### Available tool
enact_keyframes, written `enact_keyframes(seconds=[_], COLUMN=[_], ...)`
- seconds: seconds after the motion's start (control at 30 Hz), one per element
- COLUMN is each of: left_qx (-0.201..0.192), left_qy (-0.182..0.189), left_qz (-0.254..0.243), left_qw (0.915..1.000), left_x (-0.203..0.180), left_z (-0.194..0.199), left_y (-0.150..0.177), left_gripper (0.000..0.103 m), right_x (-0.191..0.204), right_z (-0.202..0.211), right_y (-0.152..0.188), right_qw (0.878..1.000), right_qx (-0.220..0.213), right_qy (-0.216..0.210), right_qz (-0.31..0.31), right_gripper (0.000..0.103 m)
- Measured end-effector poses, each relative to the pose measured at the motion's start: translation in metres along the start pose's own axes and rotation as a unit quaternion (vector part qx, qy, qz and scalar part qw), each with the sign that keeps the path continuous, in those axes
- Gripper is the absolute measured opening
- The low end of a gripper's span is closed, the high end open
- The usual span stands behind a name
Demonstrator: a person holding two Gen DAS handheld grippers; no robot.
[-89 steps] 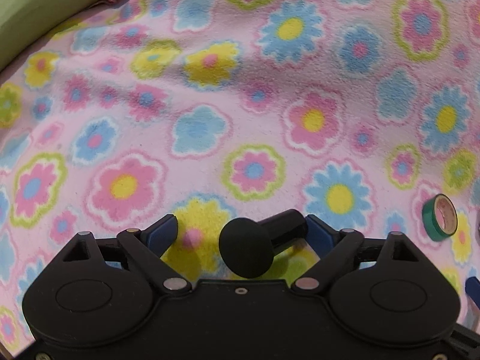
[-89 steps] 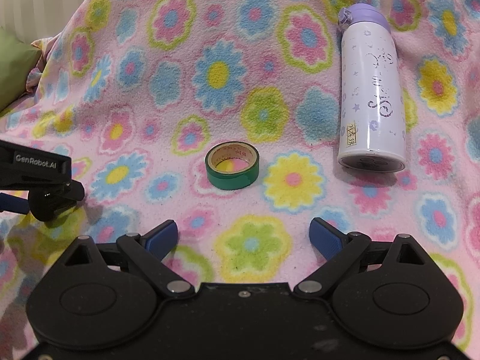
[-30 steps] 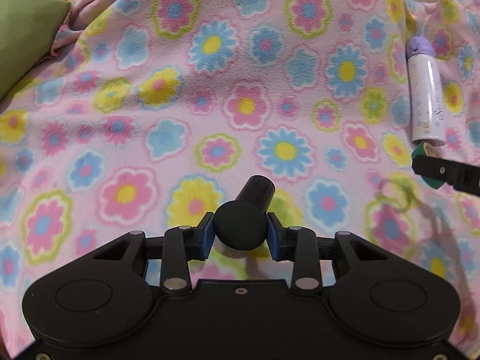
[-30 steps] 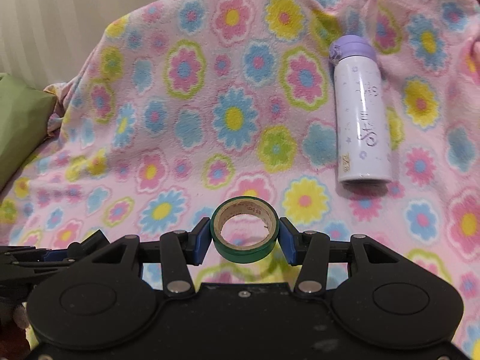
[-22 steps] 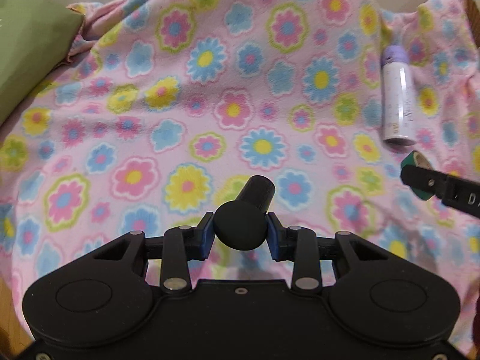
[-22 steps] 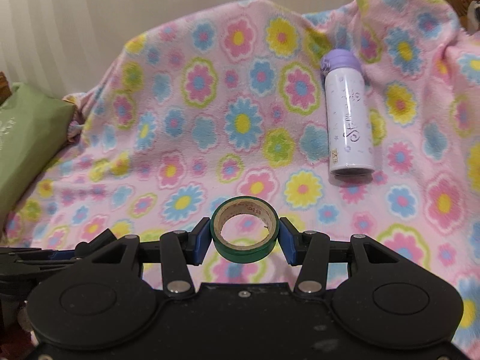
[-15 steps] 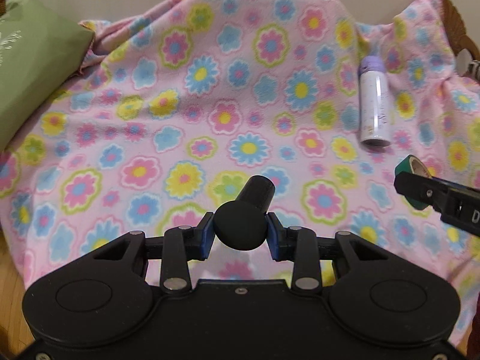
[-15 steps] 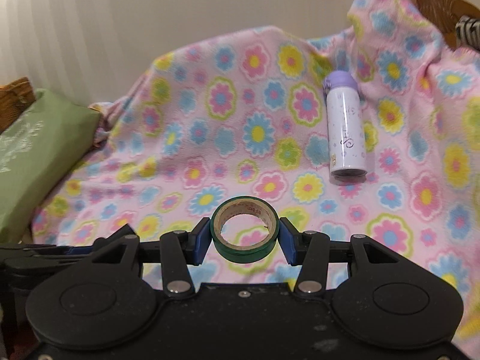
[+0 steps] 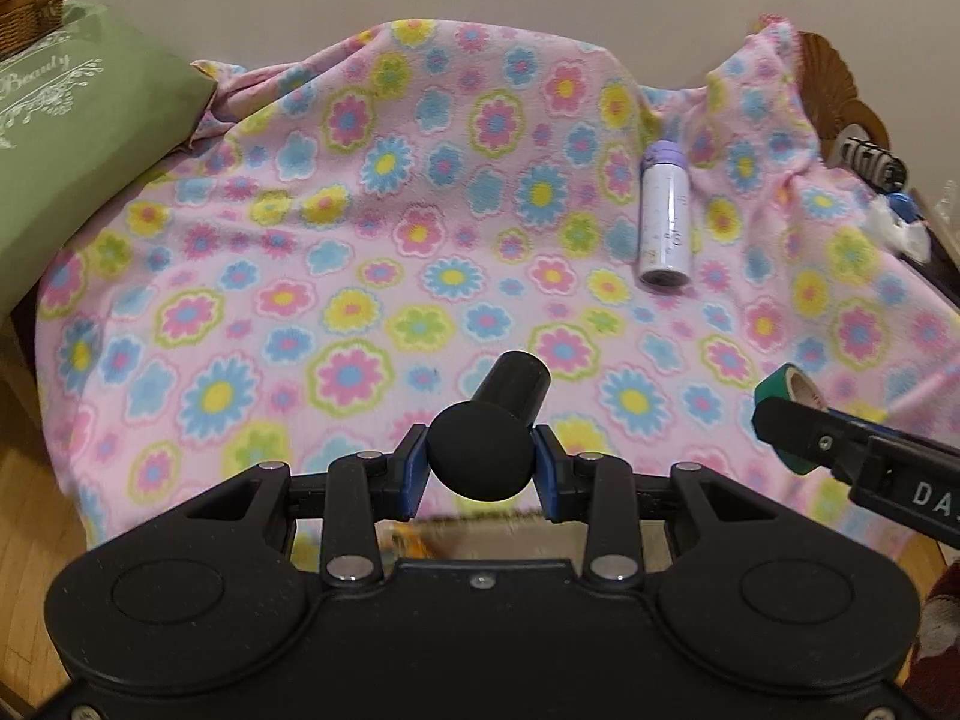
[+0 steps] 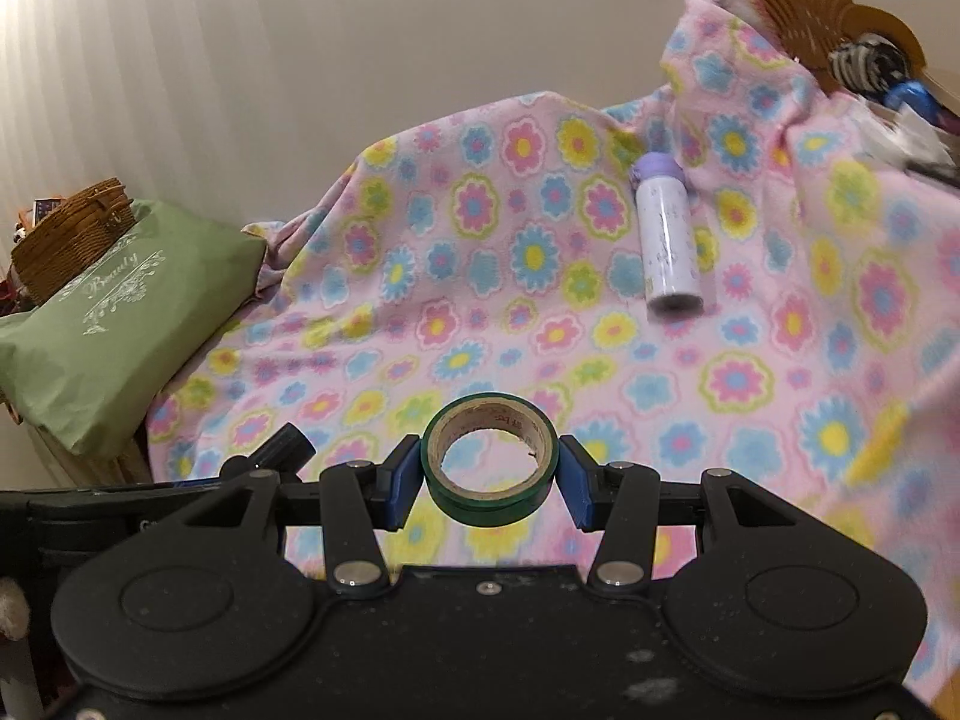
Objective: Organize soft objects
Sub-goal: 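Carry the sponge stick and green tape roll over the woven basket, then open the left tool over the basket while the right tool releases the tape roll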
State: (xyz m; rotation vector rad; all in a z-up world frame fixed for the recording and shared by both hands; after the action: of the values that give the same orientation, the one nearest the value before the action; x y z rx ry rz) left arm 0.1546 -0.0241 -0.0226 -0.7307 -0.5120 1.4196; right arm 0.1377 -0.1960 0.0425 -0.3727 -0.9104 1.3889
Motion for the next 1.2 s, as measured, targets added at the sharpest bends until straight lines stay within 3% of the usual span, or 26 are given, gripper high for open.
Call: enact_keyframes(seconds=[0.23,0.4,0.63,0.93,1.0,1.07,1.2], left_qx=[0.015,0.045,0.052,0.067,0.067,0.065,0.059], left_qy=[0.022,0.034,0.019,0.003,0.0,-0.006,-0.016], left_qz=[-0.006,-0.006,-0.004,0.0,0.0,0.001,0.003], left_qw=[0.9996,0.9984,0.9984,0.9977,0.9978,0.9979,0.9981], left_x=[-0.012,-0.018,-0.015,-0.011,-0.011,-0.01,-0.007], left_z=[0.023,0.022,0.024,0.018,0.019,0.02,0.021], left_y=[0.036,0.063,0.073,0.082,0.082,0.082,0.08], left_gripper=[0.037,0.037,0.037,0.038,0.04,0.053,0.063], right_x=[0.001,-0.004,-0.005,0.0,0.001,0.001,0.004], right_z=[0.034,0.037,0.03,0.027,0.026,0.026,0.027], right_y=[0.027,0.047,0.074,0.079,0.078,0.077,0.075], right_qw=[1.0,0.999,0.995,0.993,0.992,0.992,0.993], right_qx=[0.013,0.048,0.1,0.122,0.123,0.122,0.119], right_qy=[0.002,0.015,0.016,0.012,0.012,0.012,0.012], right_qz=[-0.002,-0.008,-0.008,0.003,0.006,0.01,0.02], right_gripper=[0.048,0.048,0.048,0.049,0.049,0.049,0.051])
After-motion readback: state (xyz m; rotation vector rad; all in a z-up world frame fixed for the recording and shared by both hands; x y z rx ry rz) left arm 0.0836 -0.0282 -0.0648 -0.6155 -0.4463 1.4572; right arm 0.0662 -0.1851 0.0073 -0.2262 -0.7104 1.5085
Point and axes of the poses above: each gripper's, at about its wrist camera, not at the fingertips, and z roughly against the way its jaws point, x to its left, y to its underside, the point moved 10 cm from there along -z, roughly the way its jaws point, and after that the axes turned 3 degrees about -y, right-handed, at the moved point
